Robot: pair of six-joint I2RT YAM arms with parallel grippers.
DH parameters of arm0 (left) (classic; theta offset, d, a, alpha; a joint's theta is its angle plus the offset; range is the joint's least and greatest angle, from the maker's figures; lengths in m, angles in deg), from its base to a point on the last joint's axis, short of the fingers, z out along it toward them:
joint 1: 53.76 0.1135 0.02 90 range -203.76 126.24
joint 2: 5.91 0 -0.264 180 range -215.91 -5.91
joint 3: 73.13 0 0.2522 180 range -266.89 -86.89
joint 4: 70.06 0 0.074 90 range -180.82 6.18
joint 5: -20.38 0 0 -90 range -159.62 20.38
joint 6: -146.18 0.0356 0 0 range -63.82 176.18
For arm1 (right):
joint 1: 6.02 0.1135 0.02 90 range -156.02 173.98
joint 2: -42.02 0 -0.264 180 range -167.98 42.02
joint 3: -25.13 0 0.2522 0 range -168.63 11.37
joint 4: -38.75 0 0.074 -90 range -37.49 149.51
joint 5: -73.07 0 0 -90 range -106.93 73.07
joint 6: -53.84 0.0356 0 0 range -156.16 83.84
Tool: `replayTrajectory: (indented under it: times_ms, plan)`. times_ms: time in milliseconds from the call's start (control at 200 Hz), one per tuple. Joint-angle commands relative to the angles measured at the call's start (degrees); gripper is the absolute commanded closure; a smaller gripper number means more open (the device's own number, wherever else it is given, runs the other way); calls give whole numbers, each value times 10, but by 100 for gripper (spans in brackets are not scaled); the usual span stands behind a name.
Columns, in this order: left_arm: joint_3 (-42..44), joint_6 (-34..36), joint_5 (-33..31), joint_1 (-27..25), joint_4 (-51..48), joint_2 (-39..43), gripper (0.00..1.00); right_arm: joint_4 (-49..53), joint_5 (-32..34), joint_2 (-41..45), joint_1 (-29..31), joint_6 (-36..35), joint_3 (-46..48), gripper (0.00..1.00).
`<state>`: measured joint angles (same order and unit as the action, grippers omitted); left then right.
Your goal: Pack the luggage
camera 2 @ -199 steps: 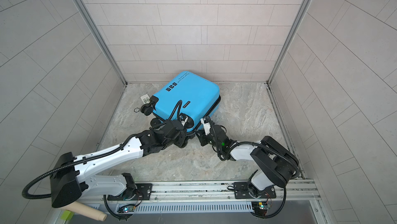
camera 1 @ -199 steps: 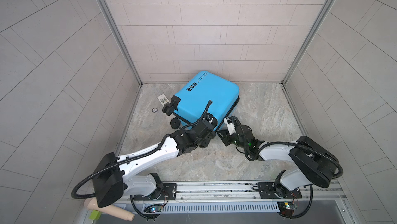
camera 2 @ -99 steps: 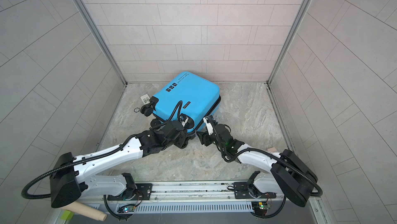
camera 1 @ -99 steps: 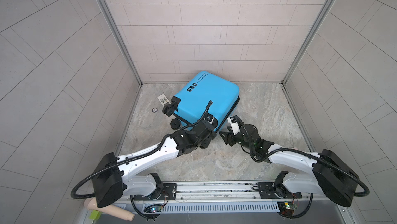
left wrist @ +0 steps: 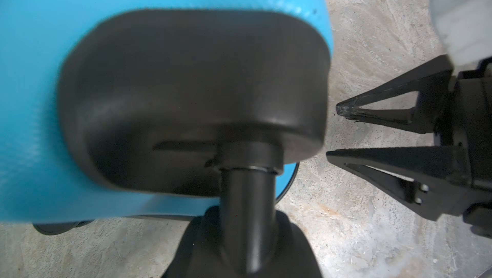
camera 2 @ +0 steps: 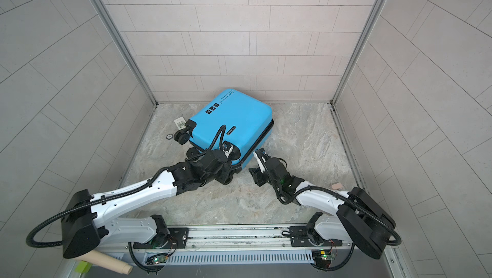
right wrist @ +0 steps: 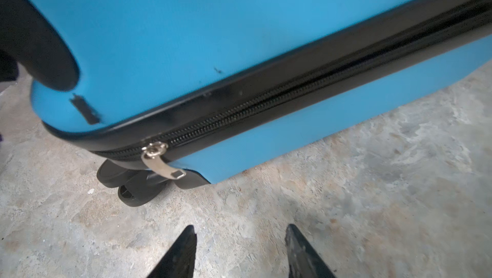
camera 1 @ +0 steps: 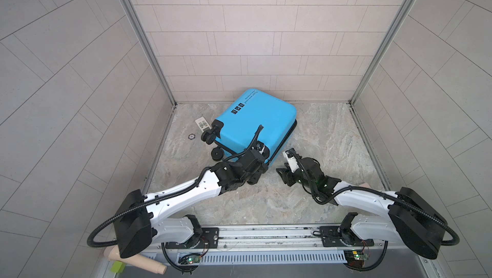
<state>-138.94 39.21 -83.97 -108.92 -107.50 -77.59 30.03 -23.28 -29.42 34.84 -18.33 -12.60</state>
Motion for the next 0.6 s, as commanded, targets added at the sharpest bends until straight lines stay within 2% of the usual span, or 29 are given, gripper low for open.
replayTrajectory:
  times_ms: [0, 415, 595]
  plan:
    - [-35, -4, -11, -11, 69, 44, 100, -62, -9, -18, 7, -11, -2, 45]
    - [-46, -10, -7, -11, 60, 37, 100, -101, -21, -82, 35, -29, -45, 52]
    - [-49, -12, -7, -11, 56, 34, 100, -120, -18, -97, 42, -31, -49, 60]
